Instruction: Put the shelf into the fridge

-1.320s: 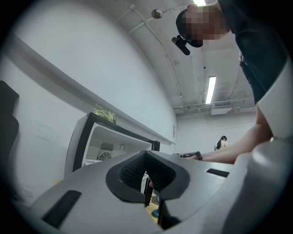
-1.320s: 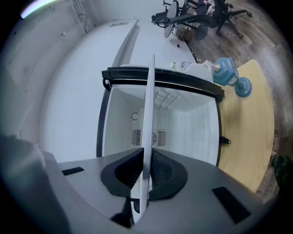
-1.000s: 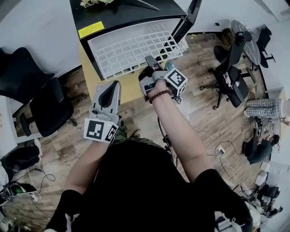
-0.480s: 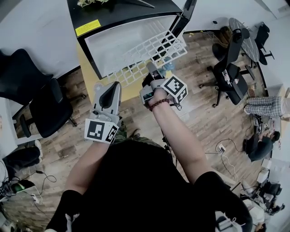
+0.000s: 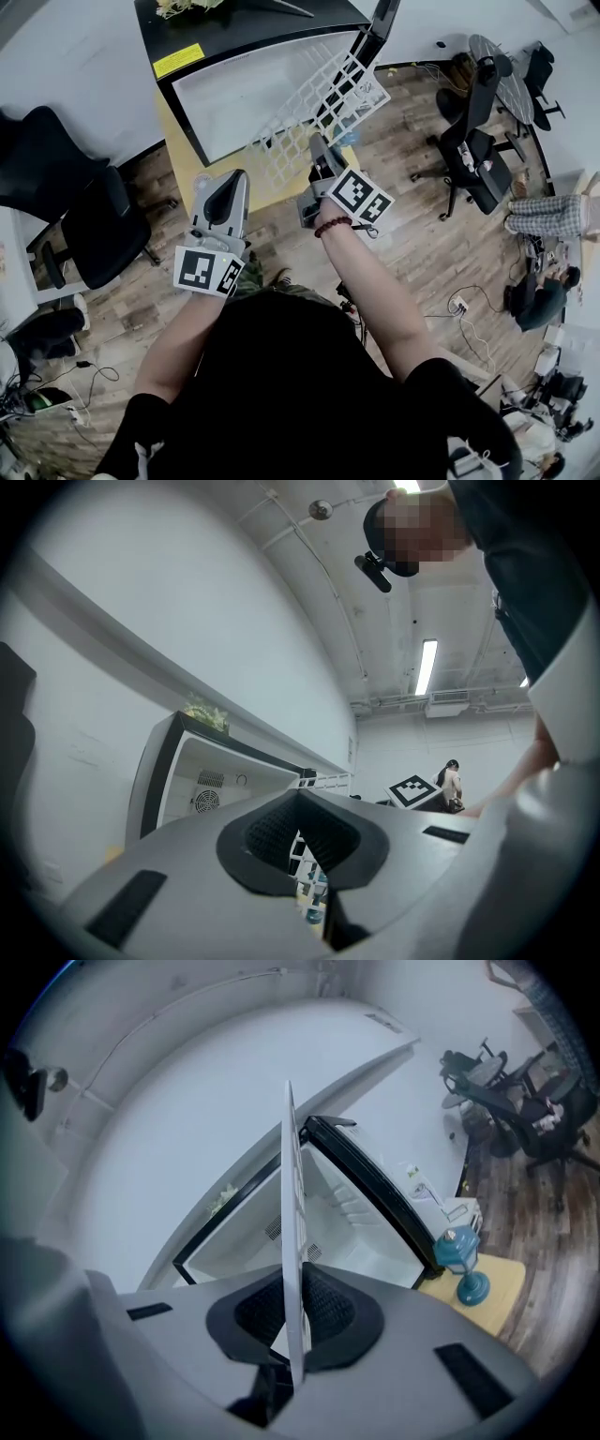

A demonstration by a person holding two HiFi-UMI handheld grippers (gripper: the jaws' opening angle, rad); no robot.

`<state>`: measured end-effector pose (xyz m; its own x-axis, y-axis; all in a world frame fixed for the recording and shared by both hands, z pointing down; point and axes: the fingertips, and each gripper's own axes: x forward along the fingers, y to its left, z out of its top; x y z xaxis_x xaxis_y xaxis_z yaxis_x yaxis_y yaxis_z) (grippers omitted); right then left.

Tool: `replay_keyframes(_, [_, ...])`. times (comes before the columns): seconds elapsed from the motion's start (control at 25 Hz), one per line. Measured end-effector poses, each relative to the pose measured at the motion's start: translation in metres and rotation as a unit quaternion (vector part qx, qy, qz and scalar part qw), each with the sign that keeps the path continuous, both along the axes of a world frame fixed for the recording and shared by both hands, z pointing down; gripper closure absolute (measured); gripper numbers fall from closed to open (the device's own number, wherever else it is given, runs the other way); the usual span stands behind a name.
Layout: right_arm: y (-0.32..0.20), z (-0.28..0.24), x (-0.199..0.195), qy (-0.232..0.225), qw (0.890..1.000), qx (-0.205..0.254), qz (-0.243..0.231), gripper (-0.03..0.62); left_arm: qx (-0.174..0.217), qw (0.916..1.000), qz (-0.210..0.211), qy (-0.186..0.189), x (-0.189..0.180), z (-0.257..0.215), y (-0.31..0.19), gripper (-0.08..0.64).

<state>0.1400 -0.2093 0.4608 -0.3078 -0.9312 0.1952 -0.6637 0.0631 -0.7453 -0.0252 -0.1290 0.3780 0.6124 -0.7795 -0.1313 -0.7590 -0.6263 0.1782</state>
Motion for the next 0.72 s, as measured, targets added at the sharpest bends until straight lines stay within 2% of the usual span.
replay_keyframes(0.12, [0.005, -0.003, 0.001, 0.073, 0.997, 0.027, -0.013, 0.554, 0.003, 1.0, 0.002, -0.001, 0.0, -0.001, -0.001, 0.541])
replay_keyframes(0.28, [0.012, -0.011, 0.002, 0.163, 0.984, 0.062, -0.023, 0.554, 0.003, 1.0, 0.001, -0.002, -0.001, -0.002, 0.0, 0.541])
replay_keyframes(0.48, [0.016, -0.02, 0.004, 0.221, 0.971, 0.088, -0.026, 0.555, 0.002, 1.0, 0.001, -0.003, -0.002, -0.001, 0.0, 0.541])
replay_keyframes(0.72, [0.023, -0.034, 0.003, 0.284, 0.95, 0.126, -0.028, 0.555, 0.006, 1.0, 0.0, -0.005, 0.0, -0.003, -0.003, 0.541])
